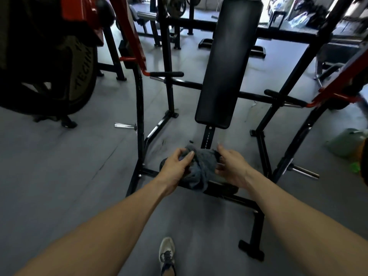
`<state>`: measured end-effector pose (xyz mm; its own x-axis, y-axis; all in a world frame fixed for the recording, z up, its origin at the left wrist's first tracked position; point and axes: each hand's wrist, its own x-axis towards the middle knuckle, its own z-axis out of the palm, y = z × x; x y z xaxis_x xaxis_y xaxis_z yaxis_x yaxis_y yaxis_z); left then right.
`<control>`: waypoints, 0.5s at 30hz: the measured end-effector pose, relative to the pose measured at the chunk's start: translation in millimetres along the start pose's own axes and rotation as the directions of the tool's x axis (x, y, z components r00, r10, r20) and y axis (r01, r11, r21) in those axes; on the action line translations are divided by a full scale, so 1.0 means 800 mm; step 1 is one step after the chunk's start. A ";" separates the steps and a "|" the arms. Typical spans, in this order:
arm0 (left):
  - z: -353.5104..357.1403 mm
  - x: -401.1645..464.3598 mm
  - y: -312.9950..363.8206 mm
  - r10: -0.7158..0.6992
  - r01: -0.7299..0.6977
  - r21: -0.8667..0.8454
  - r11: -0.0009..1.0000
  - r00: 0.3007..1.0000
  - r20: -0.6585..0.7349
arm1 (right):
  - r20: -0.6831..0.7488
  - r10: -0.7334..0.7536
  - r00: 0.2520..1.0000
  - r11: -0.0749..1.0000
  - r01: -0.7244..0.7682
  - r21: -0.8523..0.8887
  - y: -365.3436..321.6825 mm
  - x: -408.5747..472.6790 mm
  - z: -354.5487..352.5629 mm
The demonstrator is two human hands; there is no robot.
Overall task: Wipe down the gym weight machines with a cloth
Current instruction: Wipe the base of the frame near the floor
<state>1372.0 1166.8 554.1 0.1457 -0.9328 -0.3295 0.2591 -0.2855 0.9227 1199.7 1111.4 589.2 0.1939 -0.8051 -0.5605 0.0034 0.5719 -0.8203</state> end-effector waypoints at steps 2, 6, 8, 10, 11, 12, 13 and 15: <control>0.005 -0.004 0.015 0.027 -0.028 0.025 0.999 0.999 0.030 | 0.052 0.054 0.997 0.996 -0.050 -0.073 -0.010 -0.011 0.002; 0.013 -0.017 0.041 0.065 -0.068 0.075 0.995 0.997 0.048 | 0.194 0.045 0.980 0.981 -0.007 -0.192 -0.018 -0.034 0.007; 0.011 -0.022 0.047 0.114 -0.118 0.137 0.983 0.993 0.037 | 0.227 0.003 0.974 0.982 0.040 -0.185 -0.020 -0.042 0.013; 0.010 -0.027 0.054 0.143 -0.144 0.164 0.976 0.990 0.020 | 0.254 -0.035 0.967 0.979 0.084 -0.186 -0.020 -0.045 0.021; 0.009 -0.028 0.057 0.153 -0.153 0.164 0.975 0.988 0.011 | 0.276 -0.044 0.960 0.976 0.101 -0.194 -0.022 -0.048 0.024; 0.009 -0.029 0.060 0.157 -0.155 0.163 0.974 0.988 0.001 | 0.289 -0.057 0.956 0.968 0.124 -0.218 -0.023 -0.049 0.027; 0.008 -0.029 0.062 0.147 -0.144 0.163 0.976 0.989 -0.008 | 0.293 -0.070 0.953 0.958 0.147 -0.246 -0.025 -0.053 0.030; 0.006 -0.028 0.070 0.093 -0.091 0.130 0.987 0.996 -0.009 | 0.261 -0.083 0.962 0.953 0.153 -0.260 -0.032 -0.054 0.037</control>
<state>1378.8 1170.8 614.0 0.1777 -0.9533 -0.2441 0.1188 -0.2255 0.9670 1220.0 1135.8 637.8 0.4427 -0.7805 -0.4413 -0.2225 0.3811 -0.8973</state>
